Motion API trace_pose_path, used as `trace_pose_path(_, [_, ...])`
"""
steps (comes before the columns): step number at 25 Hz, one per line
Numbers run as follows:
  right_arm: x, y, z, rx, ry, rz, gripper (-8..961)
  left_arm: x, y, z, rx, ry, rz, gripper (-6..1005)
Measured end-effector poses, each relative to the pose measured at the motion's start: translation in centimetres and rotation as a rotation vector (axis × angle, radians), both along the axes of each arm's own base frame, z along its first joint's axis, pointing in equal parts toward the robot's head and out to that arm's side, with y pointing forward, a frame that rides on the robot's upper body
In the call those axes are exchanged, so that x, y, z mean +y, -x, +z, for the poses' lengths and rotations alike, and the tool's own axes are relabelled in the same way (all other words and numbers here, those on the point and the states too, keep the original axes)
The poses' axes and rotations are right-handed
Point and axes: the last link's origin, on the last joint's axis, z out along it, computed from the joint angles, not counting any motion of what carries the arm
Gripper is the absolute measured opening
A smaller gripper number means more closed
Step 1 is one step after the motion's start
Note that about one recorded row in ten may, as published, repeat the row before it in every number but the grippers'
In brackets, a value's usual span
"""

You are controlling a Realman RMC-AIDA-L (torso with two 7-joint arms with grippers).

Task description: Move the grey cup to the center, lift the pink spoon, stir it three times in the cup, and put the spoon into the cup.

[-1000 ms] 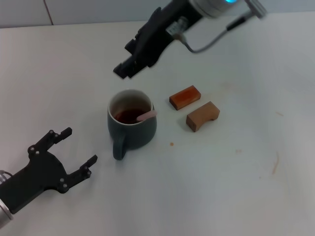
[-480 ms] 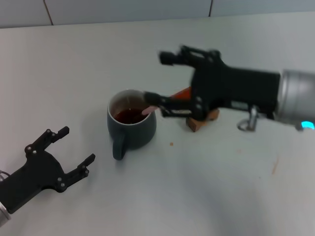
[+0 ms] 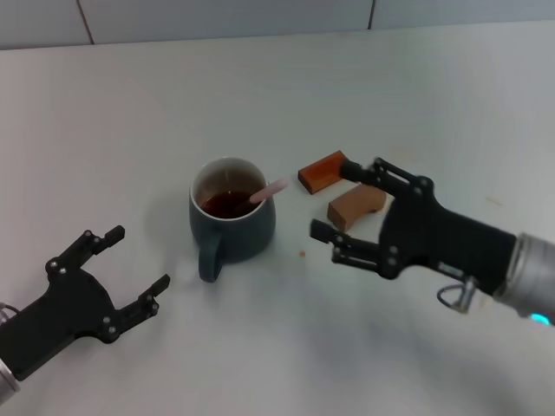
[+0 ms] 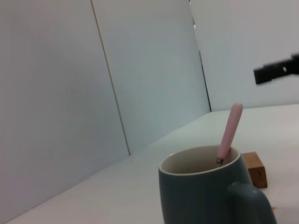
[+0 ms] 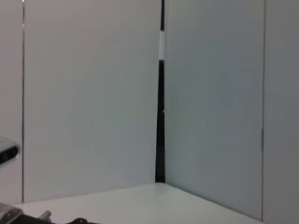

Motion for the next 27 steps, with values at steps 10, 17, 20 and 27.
trace_pose_path(10, [0.0,-3.5,-2.6,-0.055,0.035,-0.144,817,0.0,-0.6,-0.2,-0.012,0.016,-0.03,840])
trace_pose_path(17, [0.3,-3.6,-3.1,-0.077,0.047,-0.159,817,0.1,-0.7,-0.4,-0.011,0.015,-0.039,840])
trace_pose_path(20, [0.3,-3.6,-3.1,-0.078,0.049,-0.159,817,0.1,-0.8,-0.4,-0.01,0.015,-0.039,840])
trace_pose_path(27, [0.3,-3.5,-3.2,-0.077,0.054,-0.156,817,0.3,-0.8,-0.4,-0.007,0.015,-0.041,840])
